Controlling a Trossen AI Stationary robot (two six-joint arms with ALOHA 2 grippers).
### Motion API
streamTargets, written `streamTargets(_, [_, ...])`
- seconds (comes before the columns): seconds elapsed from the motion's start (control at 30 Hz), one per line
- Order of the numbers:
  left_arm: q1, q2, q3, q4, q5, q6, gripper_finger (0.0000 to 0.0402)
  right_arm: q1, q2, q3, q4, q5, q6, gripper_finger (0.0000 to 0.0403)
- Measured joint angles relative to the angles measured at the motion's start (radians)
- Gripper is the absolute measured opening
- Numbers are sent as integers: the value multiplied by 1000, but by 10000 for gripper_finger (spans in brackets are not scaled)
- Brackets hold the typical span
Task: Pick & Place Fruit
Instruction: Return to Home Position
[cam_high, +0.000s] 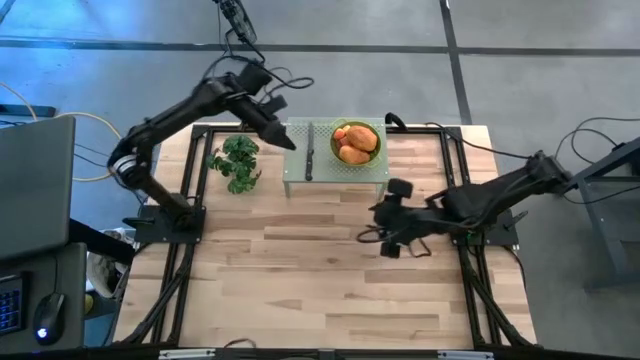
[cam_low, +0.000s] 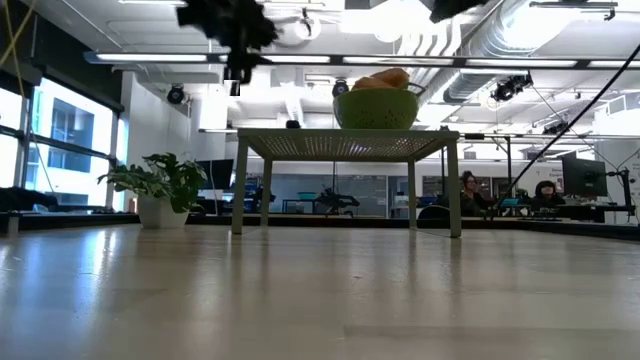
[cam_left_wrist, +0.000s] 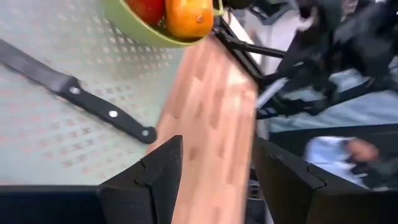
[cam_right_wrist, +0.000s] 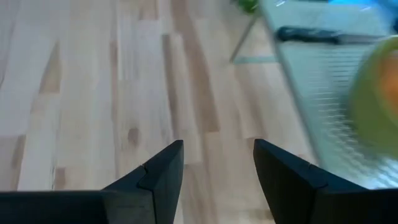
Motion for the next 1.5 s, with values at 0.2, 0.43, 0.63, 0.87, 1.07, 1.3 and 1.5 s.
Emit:
streamTargets(0.2, [0, -157, -35, -7, -63, 104, 191, 59, -133, -65, -5, 145, 60, 188])
streamTargets(0.43, [0, -436, -330, 200, -60, 80, 191, 112, -267, -252, 74, 269, 175, 188])
streamTargets(0.63, [0, -690, -604, 350, -51, 42, 191, 113, -327, -352, 180, 230, 144, 188])
streamTargets(0.87, [-1, -963, -856, 480, -55, -20, 191, 46, -386, -458, 425, 77, -20, 188])
streamTargets(1.07, [-1, -1175, -1013, 588, -102, -95, 191, -32, -417, -519, 568, -4, -108, 188])
streamTargets(1.3, [-1, -1340, -1099, 581, -332, -119, 191, -117, -418, -527, 622, 3, -200, 188])
streamTargets(1.5, [-1, -1434, -1188, 581, -475, -87, 190, -197, -418, -527, 649, 0, -271, 188])
